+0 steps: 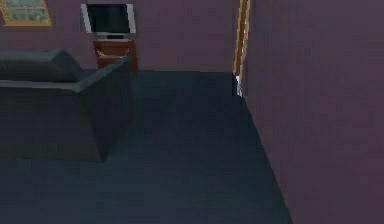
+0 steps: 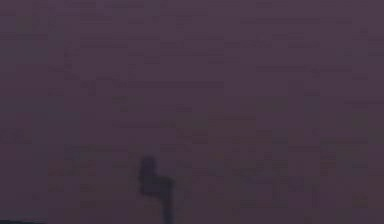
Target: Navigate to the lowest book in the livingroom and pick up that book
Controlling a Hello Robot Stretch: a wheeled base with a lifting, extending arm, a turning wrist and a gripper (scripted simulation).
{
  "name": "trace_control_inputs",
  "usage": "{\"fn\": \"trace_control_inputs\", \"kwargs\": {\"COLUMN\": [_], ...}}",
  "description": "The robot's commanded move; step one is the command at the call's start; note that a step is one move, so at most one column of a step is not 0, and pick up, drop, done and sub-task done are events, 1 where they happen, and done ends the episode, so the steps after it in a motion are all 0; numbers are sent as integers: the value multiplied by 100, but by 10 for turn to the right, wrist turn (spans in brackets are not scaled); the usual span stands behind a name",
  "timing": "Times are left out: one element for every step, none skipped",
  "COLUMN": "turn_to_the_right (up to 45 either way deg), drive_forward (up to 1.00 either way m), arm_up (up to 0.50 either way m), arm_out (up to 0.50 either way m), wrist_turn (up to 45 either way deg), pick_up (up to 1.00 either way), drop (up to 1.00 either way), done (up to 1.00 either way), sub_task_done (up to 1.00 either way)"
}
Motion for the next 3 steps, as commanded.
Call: {"fn": "trace_control_inputs", "kwargs": {"turn_to_the_right": [0, 0, 0], "drive_forward": [100, 100, 100], "arm_up": [0, 0, 0], "arm_out": [0, 0, 0], "wrist_turn": [0, 0, 0], "pick_up": [0, 0, 0], "drop": [0, 0, 0], "done": [0, 0, 0], "sub_task_done": [0, 0, 0]}}
